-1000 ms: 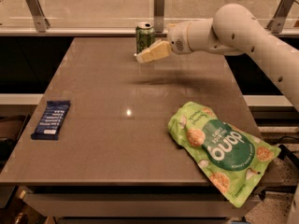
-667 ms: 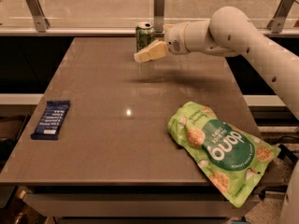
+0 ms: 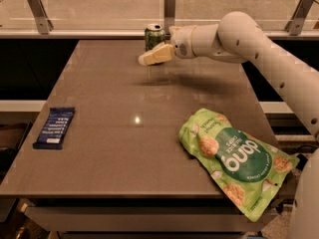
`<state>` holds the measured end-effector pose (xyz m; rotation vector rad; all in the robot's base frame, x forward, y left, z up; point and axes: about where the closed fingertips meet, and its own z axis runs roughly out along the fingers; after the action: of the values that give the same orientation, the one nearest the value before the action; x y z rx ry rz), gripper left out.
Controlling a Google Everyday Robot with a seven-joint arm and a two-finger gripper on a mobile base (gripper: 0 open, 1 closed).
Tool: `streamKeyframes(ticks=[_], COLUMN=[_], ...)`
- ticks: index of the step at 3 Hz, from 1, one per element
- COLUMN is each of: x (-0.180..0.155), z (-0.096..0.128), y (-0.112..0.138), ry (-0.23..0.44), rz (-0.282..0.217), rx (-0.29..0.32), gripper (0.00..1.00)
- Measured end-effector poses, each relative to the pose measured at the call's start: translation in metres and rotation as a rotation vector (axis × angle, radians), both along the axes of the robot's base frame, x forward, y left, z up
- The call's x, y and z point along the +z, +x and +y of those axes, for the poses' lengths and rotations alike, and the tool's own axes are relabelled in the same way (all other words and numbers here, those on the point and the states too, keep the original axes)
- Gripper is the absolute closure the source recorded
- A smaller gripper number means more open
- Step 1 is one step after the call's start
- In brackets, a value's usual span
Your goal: Knock green can over
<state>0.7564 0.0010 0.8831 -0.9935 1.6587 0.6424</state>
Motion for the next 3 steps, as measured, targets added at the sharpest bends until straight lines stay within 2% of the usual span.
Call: streamKeyframes(ticks=[2, 3], x=[-0.002, -0.003], z=[0.016, 0.019], y=[0.009, 0.008], ry=[0.038, 0.038], rz=[-0.015, -0.013], rx=[-0.021, -0.016], gripper=[0.0, 0.18])
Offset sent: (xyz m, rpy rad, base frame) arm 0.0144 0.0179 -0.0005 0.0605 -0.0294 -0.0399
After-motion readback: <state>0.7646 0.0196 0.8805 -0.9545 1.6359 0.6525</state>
